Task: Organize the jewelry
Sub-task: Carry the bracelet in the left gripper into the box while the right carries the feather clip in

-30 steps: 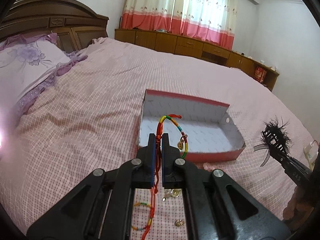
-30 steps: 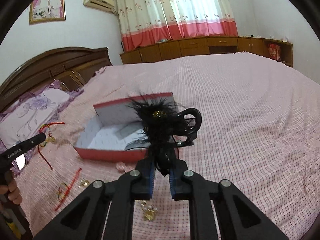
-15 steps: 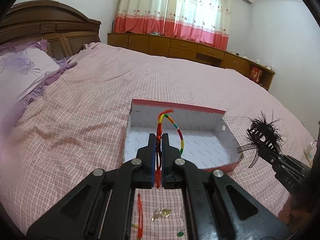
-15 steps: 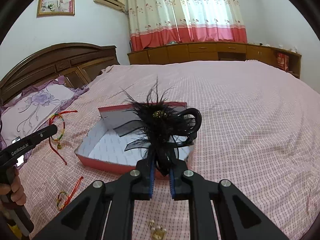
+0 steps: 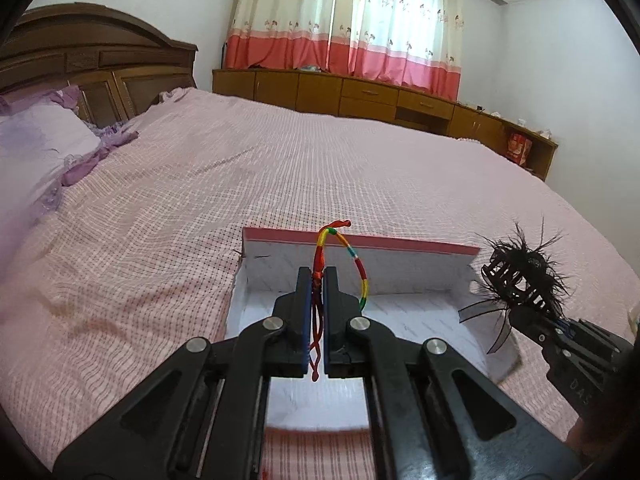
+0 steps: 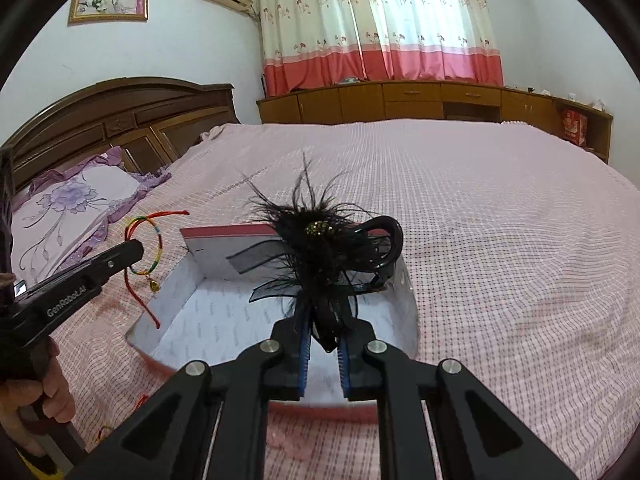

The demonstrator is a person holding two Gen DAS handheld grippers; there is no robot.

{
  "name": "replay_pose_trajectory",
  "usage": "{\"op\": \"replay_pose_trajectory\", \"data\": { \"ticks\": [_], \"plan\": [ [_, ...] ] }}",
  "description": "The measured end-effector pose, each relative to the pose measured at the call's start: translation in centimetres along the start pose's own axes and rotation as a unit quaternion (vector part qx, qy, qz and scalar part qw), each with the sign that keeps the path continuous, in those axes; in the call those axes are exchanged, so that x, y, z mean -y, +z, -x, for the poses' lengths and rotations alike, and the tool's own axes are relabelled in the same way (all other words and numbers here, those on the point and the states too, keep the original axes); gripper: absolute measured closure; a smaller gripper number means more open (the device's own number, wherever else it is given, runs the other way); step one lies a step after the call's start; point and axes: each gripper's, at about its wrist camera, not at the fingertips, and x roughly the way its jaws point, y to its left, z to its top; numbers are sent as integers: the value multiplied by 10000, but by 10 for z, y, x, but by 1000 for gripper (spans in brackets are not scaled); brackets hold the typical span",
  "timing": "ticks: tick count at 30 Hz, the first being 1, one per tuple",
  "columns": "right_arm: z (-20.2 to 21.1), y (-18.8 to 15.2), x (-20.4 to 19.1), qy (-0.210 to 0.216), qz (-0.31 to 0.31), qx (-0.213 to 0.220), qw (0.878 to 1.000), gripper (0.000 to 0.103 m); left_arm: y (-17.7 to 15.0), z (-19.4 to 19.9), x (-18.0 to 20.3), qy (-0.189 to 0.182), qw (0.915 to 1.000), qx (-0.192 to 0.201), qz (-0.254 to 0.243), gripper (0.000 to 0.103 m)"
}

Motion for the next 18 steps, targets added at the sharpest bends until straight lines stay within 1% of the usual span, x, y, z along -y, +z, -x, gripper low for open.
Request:
{"op": "replay_pose_trajectory", "data": {
  "ticks": [6,10,15,18],
  "plan": [
    [-37,6,8,-44,-45,-287,9996,90,0,-39,-1,91,9995,-310,30,103],
    [-60,6,15,-111,-103,-521,9985,90,-5,-66,1,205,9975,-668,-69,103],
    [-83,4,23,-179,-103,-836,9963,90,-13,-85,1,246,9932,-1136,-72,103],
    [-93,2,25,-234,-114,-995,9947,90,-18,-91,0,255,9909,-1319,-43,103]
  ]
}}
